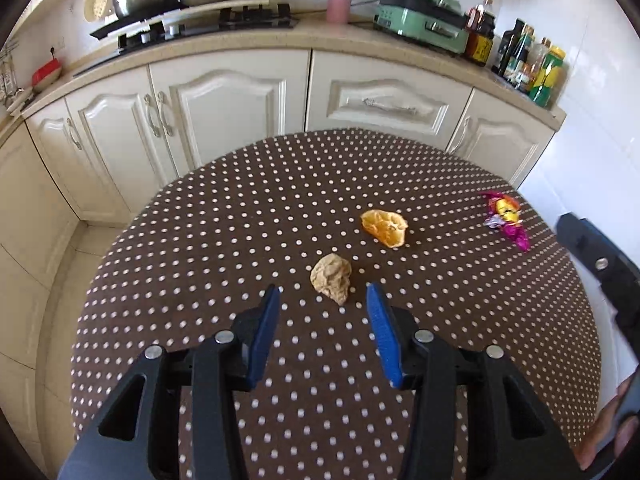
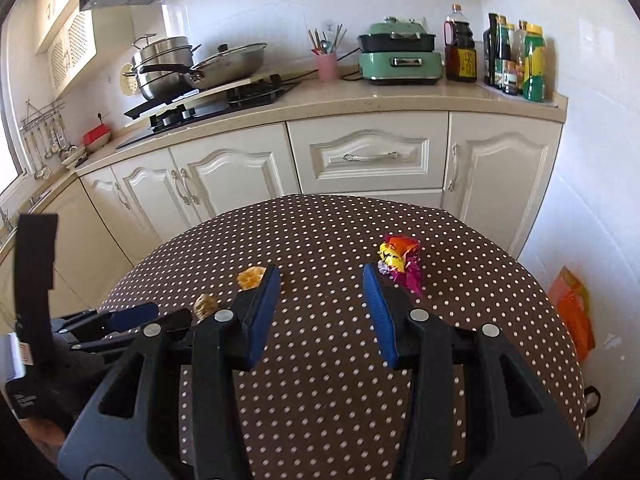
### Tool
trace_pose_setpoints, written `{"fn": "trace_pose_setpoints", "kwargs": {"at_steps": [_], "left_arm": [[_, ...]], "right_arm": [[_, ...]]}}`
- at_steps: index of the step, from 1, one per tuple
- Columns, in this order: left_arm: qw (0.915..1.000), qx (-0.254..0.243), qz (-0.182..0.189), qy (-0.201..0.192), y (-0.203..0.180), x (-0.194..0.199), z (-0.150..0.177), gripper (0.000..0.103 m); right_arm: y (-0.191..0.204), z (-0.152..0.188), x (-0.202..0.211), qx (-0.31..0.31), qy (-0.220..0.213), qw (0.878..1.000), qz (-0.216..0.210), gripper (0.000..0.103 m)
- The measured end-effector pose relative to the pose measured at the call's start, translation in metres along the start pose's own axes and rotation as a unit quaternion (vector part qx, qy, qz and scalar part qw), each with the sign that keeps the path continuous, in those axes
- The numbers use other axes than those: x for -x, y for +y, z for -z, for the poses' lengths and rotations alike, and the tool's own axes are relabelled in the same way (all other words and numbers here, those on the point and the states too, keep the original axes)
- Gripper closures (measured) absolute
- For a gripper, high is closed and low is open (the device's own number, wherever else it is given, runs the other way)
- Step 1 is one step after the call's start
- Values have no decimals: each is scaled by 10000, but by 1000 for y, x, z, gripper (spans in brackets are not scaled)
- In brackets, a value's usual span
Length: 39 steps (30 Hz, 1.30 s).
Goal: Collect trash
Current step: 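Grasp the bread bun with the left tool while the right tool grasps the orange crisp, then carry the held bun and orange crisp over the blue bin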
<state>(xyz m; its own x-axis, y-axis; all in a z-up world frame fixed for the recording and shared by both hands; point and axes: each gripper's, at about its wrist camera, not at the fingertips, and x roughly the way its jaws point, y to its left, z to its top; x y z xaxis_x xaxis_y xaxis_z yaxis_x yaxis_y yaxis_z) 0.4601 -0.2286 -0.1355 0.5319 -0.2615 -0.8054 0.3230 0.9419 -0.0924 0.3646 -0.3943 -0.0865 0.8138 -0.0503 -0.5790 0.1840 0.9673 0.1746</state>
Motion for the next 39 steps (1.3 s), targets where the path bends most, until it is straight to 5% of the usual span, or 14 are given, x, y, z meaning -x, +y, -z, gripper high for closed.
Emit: {"fn": "trace_pose_setpoints", "kwargs": {"at_steps": [6,8,9,16,29,32,39], "left_arm": [[9995,-134,-82,279,-7,-32,-6,59],[9990,-271,-231,252,-11,-38,-8,67],[9988,-331,-294,232,-12,-39,-8,79],[9991,342,119,-206,21,-12,-16,80],[9966,750,-3,-345,49,-8,-18,80],[9964,784,-19,-334,53,-7,-17,80],[9957,782,-201,-458,65,12,-11,80]], "right_arm": [[-8,-3,-20,-69,142,9999,-65,58],[-6,-2,-26,-15,199,9998,-74,58],[-5,-1,-29,4,232,9997,-78,58],[21,6,-54,412,567,9974,-157,56],[69,8,-121,913,1048,9902,-159,47],[74,8,-131,976,1152,9885,-111,67],[88,9,-109,1124,931,9892,-154,68]]}}
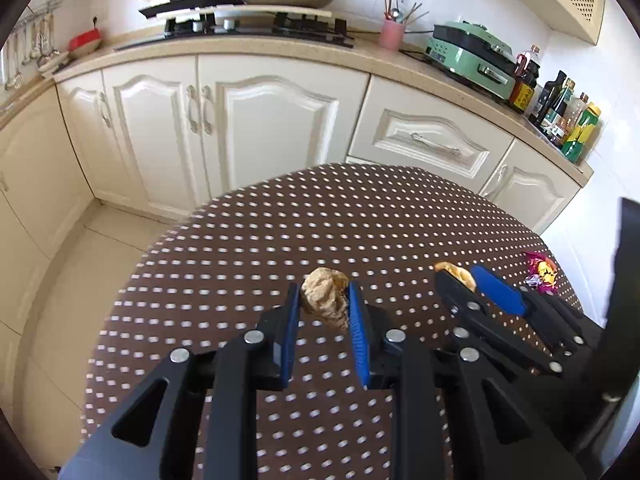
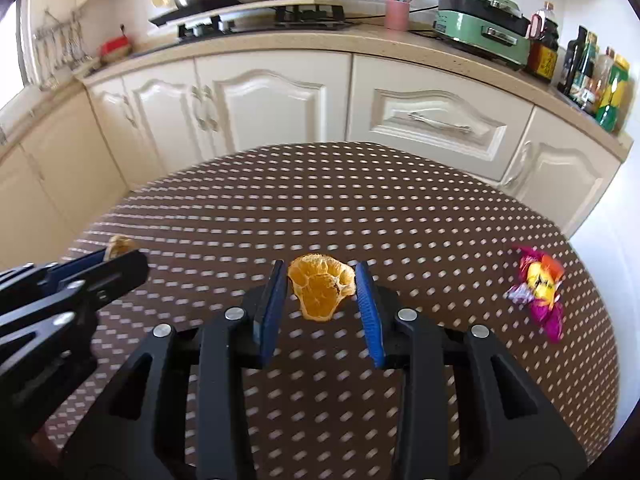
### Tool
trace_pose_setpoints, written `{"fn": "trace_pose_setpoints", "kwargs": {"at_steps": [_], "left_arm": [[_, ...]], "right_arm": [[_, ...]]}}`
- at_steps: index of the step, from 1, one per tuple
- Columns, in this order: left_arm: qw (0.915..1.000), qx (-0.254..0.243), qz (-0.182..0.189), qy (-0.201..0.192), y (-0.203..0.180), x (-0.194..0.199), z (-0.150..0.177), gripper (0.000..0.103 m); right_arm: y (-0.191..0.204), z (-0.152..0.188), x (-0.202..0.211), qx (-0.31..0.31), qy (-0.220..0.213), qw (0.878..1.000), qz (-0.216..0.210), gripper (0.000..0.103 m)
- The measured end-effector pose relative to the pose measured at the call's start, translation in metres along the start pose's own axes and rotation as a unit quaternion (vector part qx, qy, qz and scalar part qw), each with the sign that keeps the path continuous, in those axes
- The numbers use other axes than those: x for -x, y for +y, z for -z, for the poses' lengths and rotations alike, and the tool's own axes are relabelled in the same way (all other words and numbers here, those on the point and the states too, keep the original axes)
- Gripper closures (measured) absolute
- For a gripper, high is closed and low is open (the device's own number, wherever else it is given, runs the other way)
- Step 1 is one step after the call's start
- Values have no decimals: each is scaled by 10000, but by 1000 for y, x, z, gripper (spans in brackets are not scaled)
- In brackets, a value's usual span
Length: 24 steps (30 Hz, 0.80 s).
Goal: Collect trash
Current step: 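Carry the held bun and orange crisp over the blue bin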
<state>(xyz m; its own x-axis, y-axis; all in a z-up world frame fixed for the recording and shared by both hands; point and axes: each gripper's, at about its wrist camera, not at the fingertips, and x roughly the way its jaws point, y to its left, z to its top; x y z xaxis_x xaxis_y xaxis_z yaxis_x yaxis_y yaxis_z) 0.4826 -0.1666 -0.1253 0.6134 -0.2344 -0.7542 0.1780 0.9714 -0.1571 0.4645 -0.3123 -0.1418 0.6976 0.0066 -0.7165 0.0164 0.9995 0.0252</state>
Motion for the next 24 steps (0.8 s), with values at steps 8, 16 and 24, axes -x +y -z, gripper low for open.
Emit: {"fn": "trace_pose_setpoints", "kwargs": {"at_steps": [8,16,24], "left_arm": [[9984,65,-418,-381,59,61,23,80],[9917,572,-902,-714,153,130,58,80],[9788,1264,-1416,-765,263,181,110,80]], "right_arm": [[59,7,51,157,-363,9979,-517,68],[173,26,88,604,-486,9890,-1258,68],[288,54,101,1143,-343,9747,-1892,68]]}}
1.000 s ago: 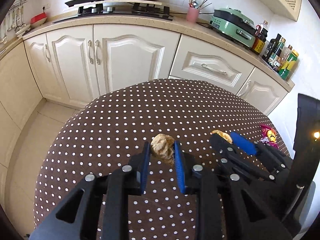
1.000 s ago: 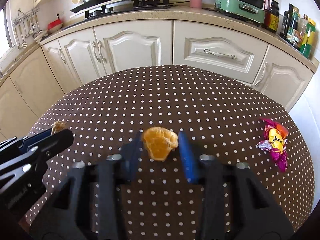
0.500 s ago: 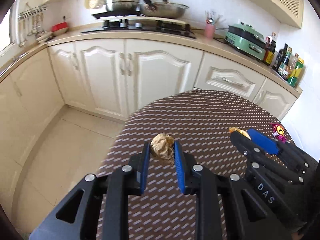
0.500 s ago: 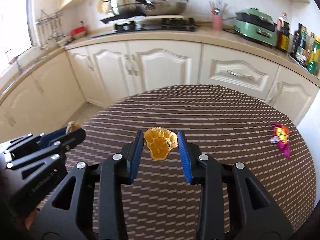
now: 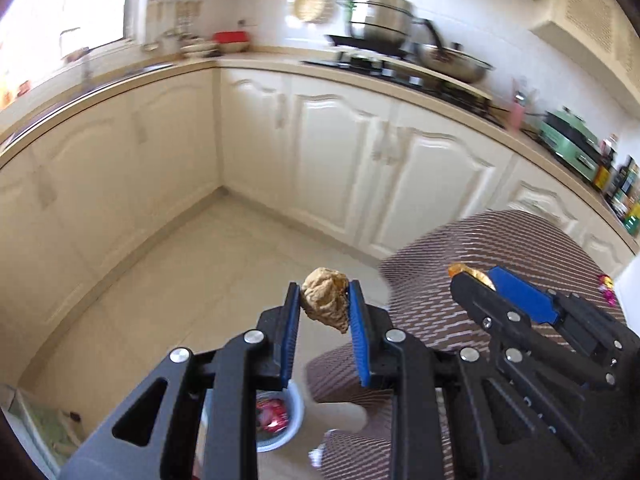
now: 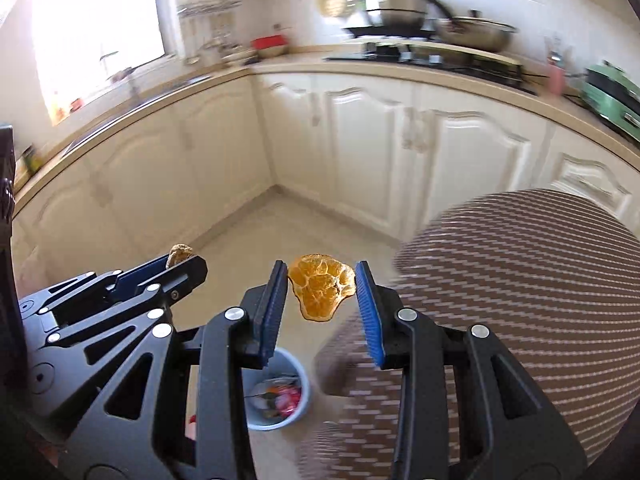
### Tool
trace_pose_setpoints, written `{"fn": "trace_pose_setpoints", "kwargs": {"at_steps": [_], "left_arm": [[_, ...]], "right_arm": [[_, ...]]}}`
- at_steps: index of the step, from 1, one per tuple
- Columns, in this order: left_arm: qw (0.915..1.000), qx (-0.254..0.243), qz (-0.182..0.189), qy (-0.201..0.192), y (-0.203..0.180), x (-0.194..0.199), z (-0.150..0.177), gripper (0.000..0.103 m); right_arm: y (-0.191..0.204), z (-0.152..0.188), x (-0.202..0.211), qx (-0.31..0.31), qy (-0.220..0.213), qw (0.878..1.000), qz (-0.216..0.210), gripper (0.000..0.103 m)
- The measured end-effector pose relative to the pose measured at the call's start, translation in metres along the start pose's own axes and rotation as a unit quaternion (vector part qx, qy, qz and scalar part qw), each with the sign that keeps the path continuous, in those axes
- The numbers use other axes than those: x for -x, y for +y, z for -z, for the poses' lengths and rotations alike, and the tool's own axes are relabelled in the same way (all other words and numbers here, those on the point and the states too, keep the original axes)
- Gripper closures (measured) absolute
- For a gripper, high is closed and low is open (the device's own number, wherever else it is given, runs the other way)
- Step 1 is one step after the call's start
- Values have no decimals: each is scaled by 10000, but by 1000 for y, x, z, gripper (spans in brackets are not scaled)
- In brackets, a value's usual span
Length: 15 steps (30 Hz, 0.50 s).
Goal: Collect trash
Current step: 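Carry the held bun and orange crisp over the blue bin, then open the left tool over the bin while the right tool releases the crisp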
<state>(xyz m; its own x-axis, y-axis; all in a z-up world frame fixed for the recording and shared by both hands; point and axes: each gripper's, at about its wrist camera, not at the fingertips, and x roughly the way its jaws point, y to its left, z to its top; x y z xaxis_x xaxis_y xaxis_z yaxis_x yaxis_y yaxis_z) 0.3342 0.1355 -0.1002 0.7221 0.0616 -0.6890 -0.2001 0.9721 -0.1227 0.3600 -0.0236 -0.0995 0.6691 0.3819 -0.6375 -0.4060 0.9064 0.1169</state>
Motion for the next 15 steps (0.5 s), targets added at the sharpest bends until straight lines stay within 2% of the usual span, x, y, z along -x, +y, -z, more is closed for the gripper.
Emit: {"fn": "trace_pose_setpoints", "kwargs": {"at_steps": [7,10,15], "left_arm": [[9973,590,-378,225,92,-13,27,80],[9940,818,-563,452,125,-32,46,79],[9875,1068,-765,875,159,-68,72,79]], "right_arm": [[87,19,-49,383,383,9972,-506,68],[110,32,-75,470,620,9949,-635,68],[133,54,-118,528,1008,9912,-675,68]]}}
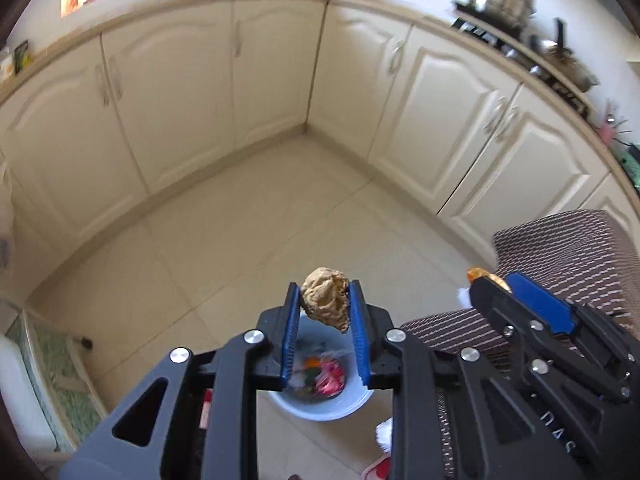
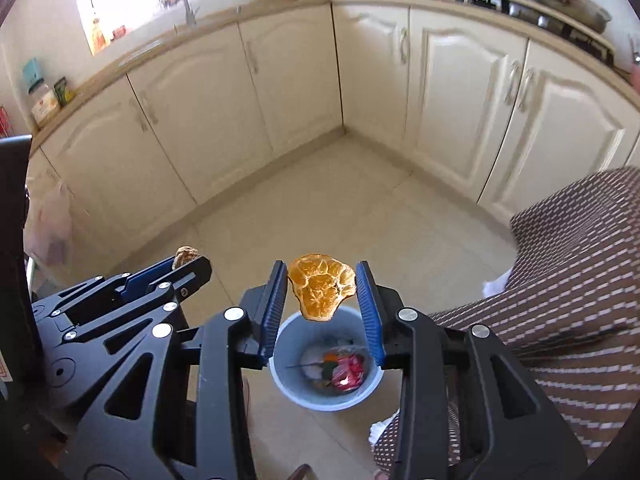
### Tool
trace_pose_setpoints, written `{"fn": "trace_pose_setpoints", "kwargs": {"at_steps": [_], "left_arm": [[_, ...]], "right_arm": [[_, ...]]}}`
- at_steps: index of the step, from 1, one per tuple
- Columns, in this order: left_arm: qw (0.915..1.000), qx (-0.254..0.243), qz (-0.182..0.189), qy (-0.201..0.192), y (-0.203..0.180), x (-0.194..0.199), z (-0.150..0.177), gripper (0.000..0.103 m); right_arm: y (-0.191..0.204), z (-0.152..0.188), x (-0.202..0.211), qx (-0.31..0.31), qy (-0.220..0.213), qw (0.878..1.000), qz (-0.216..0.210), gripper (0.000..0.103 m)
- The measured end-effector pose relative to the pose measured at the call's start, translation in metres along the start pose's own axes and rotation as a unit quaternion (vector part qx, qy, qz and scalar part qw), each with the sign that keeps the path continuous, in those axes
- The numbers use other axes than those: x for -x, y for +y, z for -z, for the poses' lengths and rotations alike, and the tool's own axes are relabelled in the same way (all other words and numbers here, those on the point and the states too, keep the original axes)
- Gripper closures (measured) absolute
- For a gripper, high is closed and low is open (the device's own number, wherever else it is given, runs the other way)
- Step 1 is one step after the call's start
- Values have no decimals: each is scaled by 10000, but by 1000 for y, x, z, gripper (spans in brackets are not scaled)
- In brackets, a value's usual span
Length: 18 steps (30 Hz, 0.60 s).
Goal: Collect trash
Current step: 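Open the left tool over the bin while the right tool releases the crisp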
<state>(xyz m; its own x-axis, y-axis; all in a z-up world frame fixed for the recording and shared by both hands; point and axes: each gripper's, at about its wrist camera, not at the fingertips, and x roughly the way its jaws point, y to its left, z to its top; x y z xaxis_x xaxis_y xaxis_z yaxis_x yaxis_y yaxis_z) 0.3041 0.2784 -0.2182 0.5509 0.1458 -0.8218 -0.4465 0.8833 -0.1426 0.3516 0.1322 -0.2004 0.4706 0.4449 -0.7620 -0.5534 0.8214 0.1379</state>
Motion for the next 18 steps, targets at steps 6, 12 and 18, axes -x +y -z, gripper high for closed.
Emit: {"fn": "trace_pose_setpoints", "kwargs": {"at_steps": [6,12,18], "left_arm": [[9978,32,-136,655,13,-59,15,78],[9949,22,-194,993,14,-86,20,77],[9937,6,-300,1083,17,-96,24,61]], "right_arm": [[-6,23,-59,-180,566,9982,1,68],[-21,27,-87,-275,847,9960,41,68],[-25,32,-101,-326,972,9947,14,67]]}}
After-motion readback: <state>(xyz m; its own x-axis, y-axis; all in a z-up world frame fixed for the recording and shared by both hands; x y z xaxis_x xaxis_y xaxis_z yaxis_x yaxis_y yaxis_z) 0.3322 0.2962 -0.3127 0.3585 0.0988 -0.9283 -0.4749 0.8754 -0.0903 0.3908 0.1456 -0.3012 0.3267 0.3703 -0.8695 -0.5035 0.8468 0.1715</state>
